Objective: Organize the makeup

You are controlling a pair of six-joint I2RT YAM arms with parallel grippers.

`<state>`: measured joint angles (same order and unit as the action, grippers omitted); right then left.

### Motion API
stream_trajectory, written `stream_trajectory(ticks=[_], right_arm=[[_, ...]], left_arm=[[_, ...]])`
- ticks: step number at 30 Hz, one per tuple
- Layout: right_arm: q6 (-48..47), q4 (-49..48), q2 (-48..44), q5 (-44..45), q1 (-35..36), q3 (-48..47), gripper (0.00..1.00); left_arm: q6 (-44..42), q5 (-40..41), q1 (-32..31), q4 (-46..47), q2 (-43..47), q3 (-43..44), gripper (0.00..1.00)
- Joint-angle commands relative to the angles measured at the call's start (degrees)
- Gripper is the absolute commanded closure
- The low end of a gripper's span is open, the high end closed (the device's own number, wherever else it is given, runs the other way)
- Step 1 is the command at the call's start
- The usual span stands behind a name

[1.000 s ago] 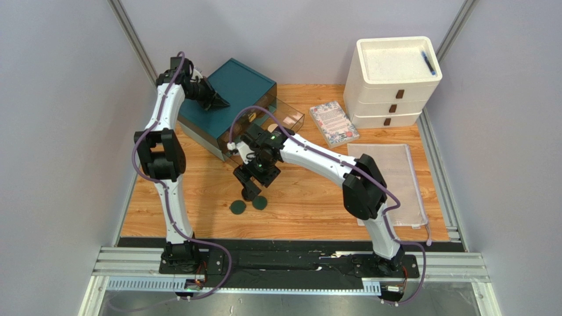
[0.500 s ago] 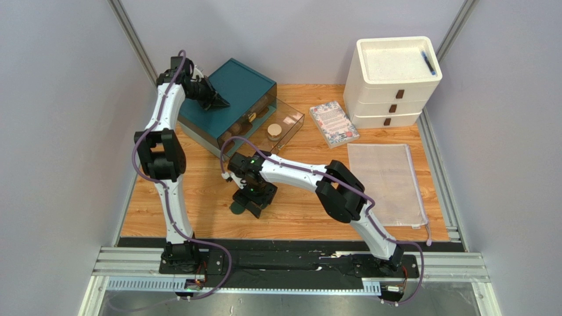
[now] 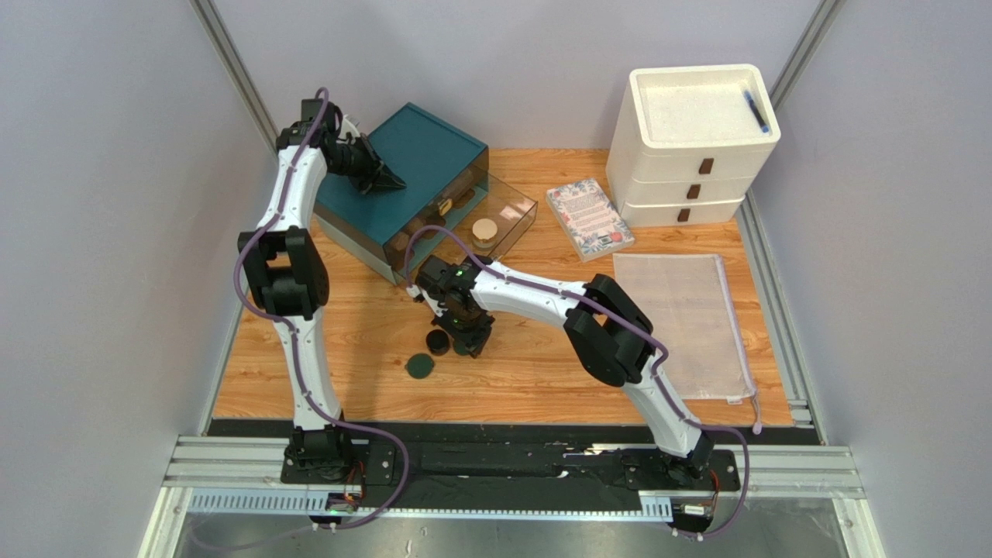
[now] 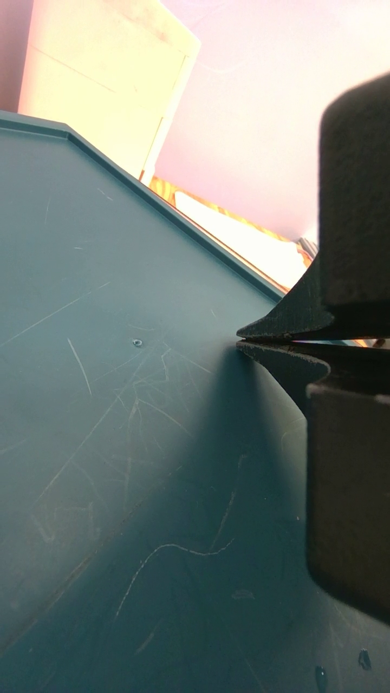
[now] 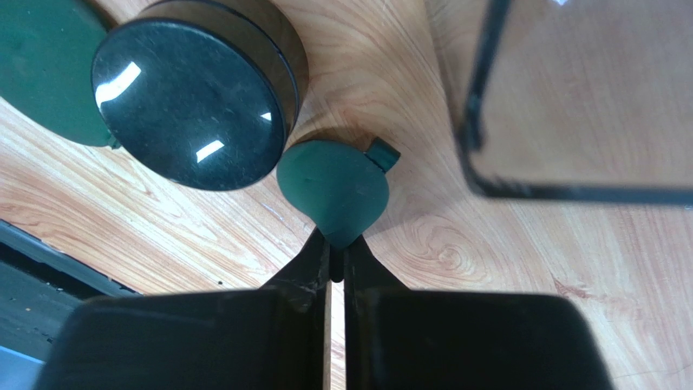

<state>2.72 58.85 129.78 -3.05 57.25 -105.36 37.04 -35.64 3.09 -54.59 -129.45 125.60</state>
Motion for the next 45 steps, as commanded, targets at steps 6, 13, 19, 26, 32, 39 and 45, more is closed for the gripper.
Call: stream_trajectory(ticks=[6,13,19,26,32,39,45], right_arm=[[-1.05,-3.65,-7.07,2.96,-0.21,8.06,1.00],[-1.84,-3.92,-17.97,8.32,-0.30,11.49,1.00],[-2.28,-3.22,-20.44,10.52,-2.05,4.21,1.00],[0.09,-0.08,-6.14,10.52,-6.01,-19.23,1.00],[5.10,-3.20,-1.19,5.60,-12.51,-21.99,0.37],[12.30,0.64,1.00,3.94,-13.40,-31.30,0.24],[17.66,1.62,-4.17,-2.64,-12.00,-27.72,0.25]], left_arm=[[-5.66,13.40,-0.10,-10.19,-5.47,-6.24,1.00],[-5.75,13.84,-0.19,-9.75,-3.80,-8.18,1.00],[-5.57,13.31,-0.10,-9.13,-3.35,-9.41,1.00],[-6.10,12.44,-0.28,-9.66,-3.27,-9.76,1.00],[-8.56,10.68,-0.19,-11.06,-2.74,-9.15,1.00],[-11.55,5.77,0.07,-15.10,-4.41,-6.51,1.00],[-11.54,4.09,0.33,-12.38,-2.91,-8.54,1.00]])
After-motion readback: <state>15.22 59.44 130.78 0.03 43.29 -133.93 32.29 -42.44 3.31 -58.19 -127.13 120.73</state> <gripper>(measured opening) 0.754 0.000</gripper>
